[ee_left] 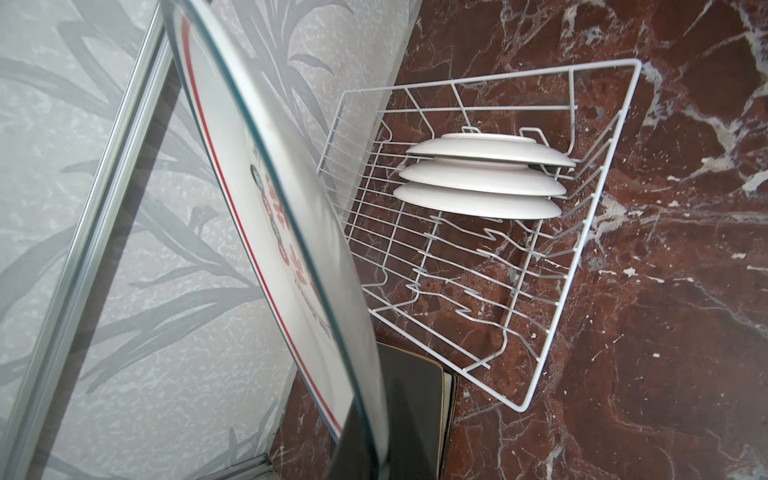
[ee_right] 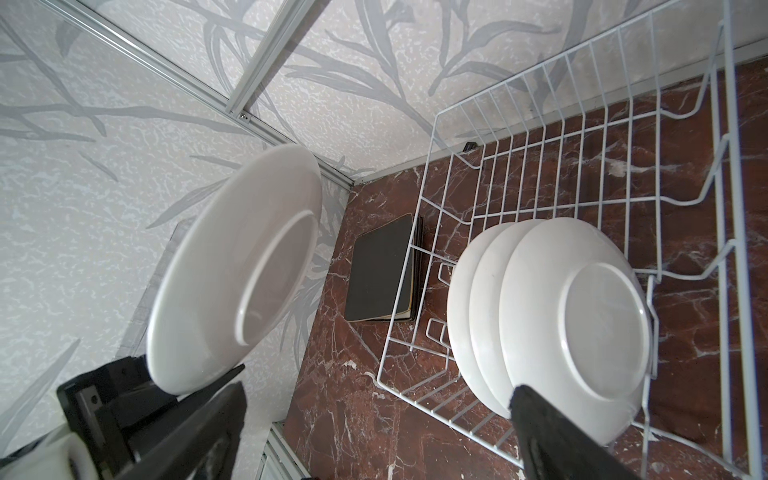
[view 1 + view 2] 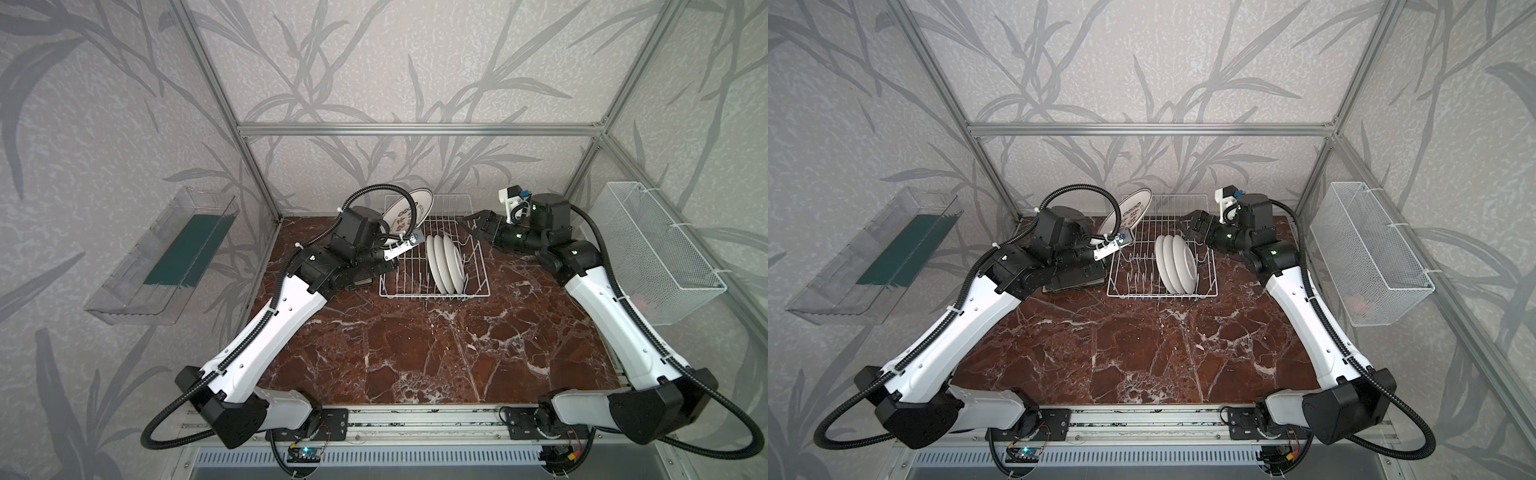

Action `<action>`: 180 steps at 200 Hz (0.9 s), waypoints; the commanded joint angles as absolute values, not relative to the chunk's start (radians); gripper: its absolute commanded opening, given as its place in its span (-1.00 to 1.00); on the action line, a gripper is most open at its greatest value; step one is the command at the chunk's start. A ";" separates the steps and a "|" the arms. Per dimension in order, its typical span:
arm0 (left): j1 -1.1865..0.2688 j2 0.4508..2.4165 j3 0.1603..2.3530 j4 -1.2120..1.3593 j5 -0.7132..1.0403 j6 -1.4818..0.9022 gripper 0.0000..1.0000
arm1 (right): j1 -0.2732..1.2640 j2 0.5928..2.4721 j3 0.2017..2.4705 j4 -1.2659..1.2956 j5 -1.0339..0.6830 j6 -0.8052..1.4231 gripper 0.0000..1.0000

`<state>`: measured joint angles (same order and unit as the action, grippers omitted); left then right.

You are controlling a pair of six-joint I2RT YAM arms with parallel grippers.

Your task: Unload the plates from the dish rack

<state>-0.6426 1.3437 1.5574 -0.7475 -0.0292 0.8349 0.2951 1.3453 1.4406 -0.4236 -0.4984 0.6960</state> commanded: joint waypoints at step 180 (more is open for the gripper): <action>-0.785 1.336 1.307 -0.429 -0.305 1.275 -1.00 | 0.405 1.510 1.496 -0.488 -0.445 0.768 0.23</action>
<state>-0.7753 1.3621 1.2964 -0.5205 -0.2916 1.2346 0.3992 1.4769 1.4551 -0.4622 -0.4549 0.7708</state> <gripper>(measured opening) 0.069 0.646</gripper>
